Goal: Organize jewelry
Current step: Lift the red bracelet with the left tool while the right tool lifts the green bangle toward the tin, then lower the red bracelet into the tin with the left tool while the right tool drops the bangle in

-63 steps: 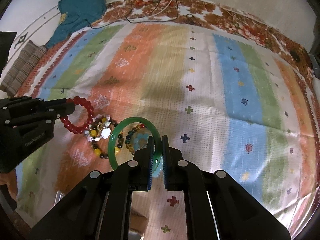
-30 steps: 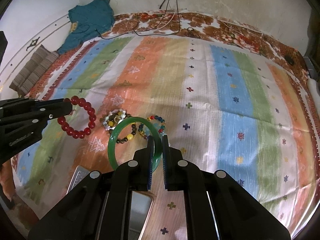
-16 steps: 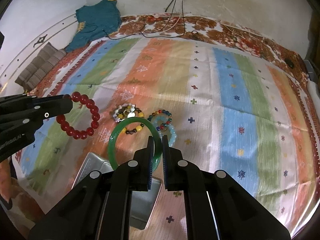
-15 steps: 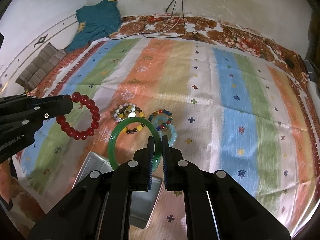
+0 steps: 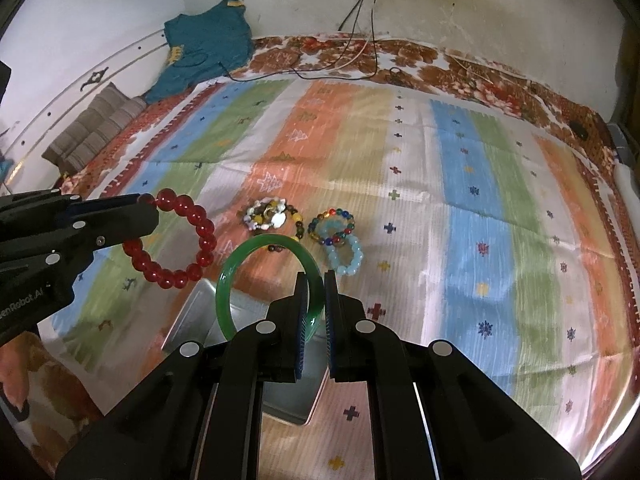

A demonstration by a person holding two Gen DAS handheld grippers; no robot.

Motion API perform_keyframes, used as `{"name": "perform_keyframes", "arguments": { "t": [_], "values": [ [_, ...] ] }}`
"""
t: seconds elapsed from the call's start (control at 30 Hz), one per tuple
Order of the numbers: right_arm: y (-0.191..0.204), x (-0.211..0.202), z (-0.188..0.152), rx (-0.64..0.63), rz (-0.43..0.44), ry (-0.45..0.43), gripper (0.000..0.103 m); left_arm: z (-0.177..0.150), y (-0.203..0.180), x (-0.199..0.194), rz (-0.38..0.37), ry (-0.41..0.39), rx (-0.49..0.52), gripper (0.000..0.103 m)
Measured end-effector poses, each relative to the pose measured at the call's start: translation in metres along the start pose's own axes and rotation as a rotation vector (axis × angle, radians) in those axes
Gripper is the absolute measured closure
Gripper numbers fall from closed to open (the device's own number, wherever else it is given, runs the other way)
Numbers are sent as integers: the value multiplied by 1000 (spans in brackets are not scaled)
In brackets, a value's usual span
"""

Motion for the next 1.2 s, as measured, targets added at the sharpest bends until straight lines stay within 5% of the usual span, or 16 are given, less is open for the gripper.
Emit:
{"name": "perform_keyframes", "arguments": {
  "t": [0.37,0.47,0.67,0.77,1.2],
  "values": [
    [-1,-8,-21,3,8,15,94,-19,-13,-6,-21,9,10,90],
    [0,-5,-27,19,66,65,94,-26,-15,0,-43,59,-4,90],
    [-5,-3,-28,39,20,66,90,-30,-3,2,6,82,-58,88],
    [-10,-3,-26,51,10,64,74,-31,1,3,19,87,-67,88],
    [-25,1,-17,95,-25,56,55,-29,18,14,79,106,-96,67]
  ]
}}
Point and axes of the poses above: each gripper's, at about its wrist camera, not at the fingertips, and x roughly the way its jaws point, y to its left, z to its top, the point moved 2 cm from there along x, roughly the way its jaws point, and after that the axes turned 11 degrees about x, right-handed, at the moved point
